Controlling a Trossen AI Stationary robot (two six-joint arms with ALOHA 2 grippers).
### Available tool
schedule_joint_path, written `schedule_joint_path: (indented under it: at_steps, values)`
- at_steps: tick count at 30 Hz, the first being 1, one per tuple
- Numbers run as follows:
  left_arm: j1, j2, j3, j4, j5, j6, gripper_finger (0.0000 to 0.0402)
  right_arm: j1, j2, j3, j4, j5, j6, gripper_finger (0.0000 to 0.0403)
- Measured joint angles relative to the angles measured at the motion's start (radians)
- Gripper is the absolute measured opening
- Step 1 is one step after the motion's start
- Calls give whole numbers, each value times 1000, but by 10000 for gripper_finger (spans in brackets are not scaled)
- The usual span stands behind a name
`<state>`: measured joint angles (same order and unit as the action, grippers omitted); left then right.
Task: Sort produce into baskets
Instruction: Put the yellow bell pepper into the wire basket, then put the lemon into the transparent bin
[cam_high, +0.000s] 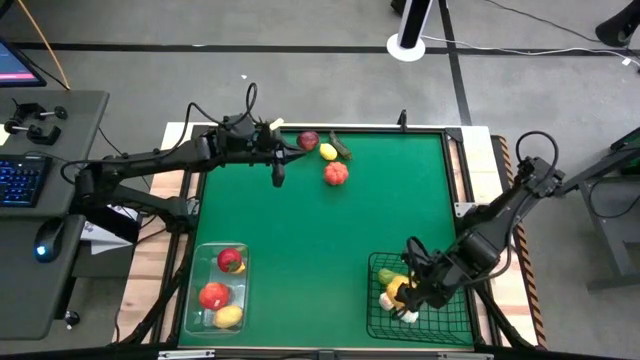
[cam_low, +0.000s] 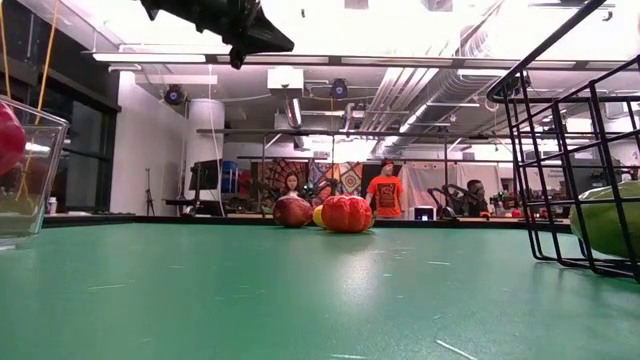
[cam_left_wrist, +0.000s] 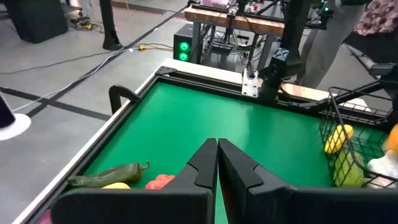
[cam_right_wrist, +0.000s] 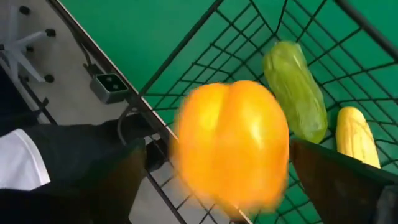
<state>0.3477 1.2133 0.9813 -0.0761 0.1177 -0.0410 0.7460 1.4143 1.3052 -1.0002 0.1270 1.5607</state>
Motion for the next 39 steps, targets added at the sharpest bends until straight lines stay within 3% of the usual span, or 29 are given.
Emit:
schedule_joint_path:
  at_steps: [7,10,12,18,24,28,33,35,39]
  values:
    - [0,0,0,45,-73,7,0,-49,0,0,5,-52,-61,360]
    - [19,11,19,62,-125,-97,2,-75,0,0,4,-54,-39,356]
    - [67,55,85,21,-103,-138,11,-102,0,0,5,-53,-24,356]
    - [204,334,415,-233,56,33,78,-222,0,0,7,-8,-89,355]
    - [235,687,729,-602,57,147,169,-326,0,0,7,30,-206,355]
    - [244,847,832,-710,58,66,221,-356,0,0,12,89,-208,355]
    - [254,947,872,-694,63,25,254,-362,0,1,26,144,-209,355]
    - [254,958,873,-680,68,99,257,-362,0,1,26,159,-208,355]
    - [236,970,872,-688,76,410,255,-362,0,1,26,162,-223,355]
